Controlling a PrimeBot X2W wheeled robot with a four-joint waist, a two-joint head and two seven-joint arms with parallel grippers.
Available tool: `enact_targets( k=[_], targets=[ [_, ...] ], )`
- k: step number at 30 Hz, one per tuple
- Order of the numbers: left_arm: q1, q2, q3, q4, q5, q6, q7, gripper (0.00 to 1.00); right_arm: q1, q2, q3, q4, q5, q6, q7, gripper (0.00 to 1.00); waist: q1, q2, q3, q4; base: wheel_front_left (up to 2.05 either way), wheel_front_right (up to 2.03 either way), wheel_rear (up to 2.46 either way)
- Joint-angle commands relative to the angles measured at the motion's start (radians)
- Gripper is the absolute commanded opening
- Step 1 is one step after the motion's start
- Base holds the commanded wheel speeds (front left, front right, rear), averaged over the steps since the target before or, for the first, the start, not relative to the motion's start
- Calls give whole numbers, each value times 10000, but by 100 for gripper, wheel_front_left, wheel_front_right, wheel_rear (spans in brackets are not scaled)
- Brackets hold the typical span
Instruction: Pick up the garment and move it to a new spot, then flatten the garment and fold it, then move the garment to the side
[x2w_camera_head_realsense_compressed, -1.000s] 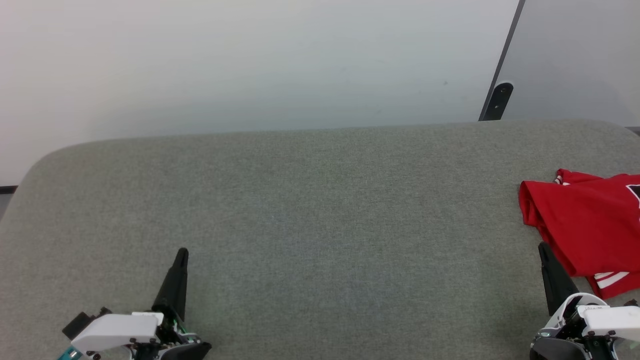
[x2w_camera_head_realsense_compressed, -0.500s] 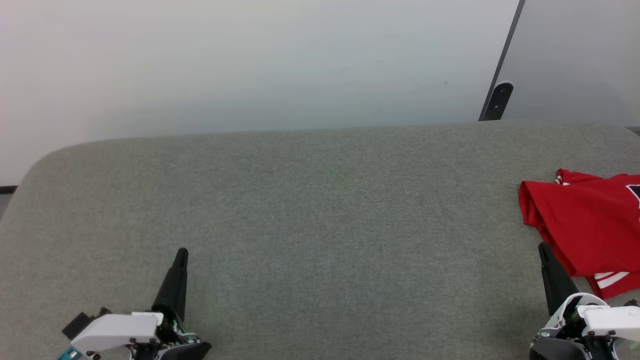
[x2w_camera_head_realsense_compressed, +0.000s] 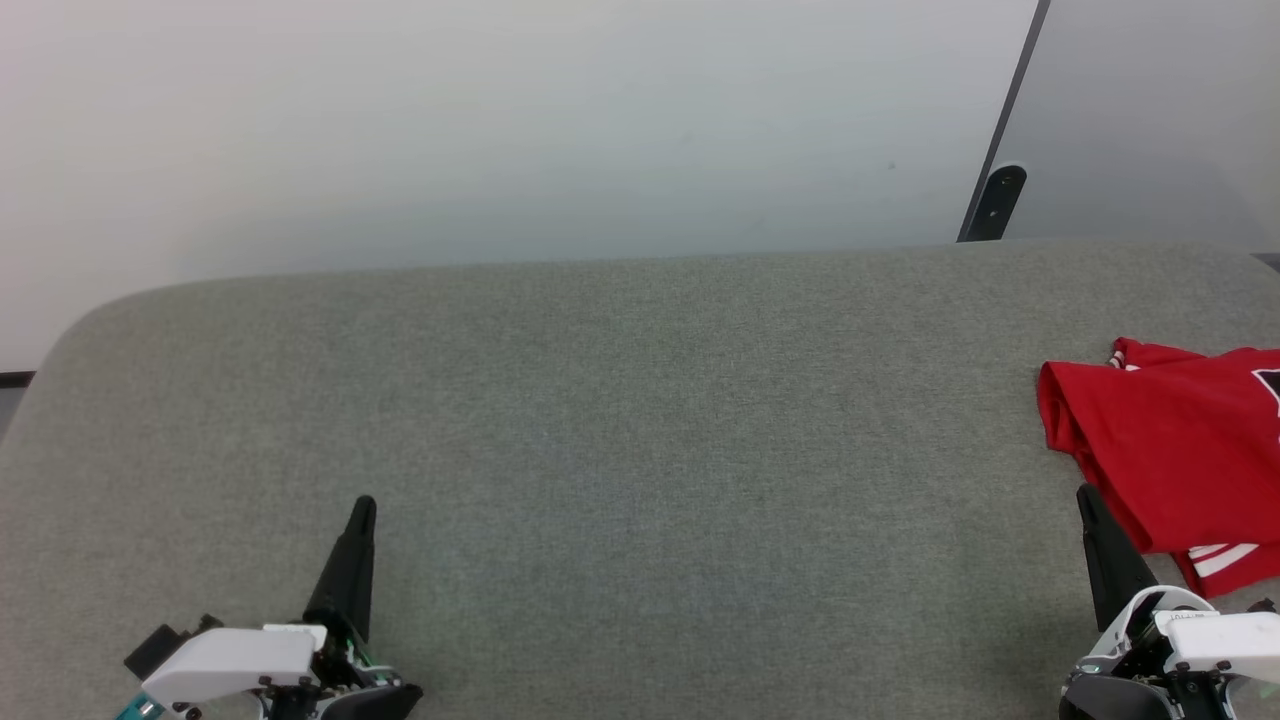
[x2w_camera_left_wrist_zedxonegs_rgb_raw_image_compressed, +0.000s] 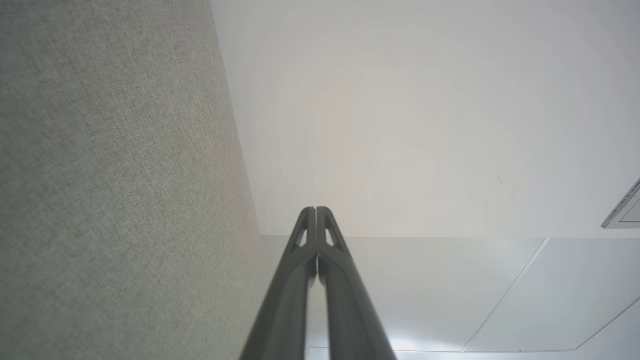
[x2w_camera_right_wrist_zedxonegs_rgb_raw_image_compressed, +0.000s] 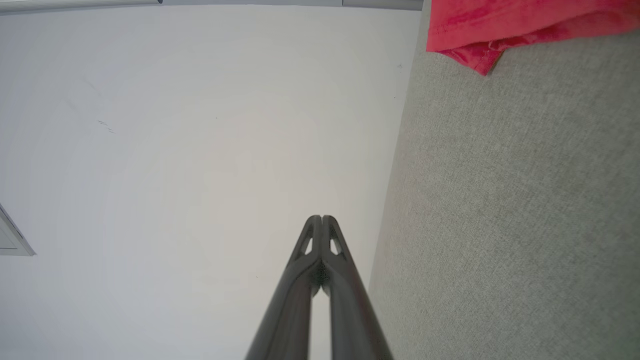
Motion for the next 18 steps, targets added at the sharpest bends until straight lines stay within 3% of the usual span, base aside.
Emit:
enact_targets(
  k=[1, 18],
  targets=[
    [-106, -13, 29, 14, 13, -64, 48, 0, -42, 36, -3, 3, 42, -10, -24, 0, 0, 0, 0, 0, 0, 0, 0],
    [-108, -28, 47, 15, 38, -64, 52, 0, -42, 36, -3, 3, 43, -10, -23, 0, 0, 0, 0, 0, 0, 0, 0]
  ],
)
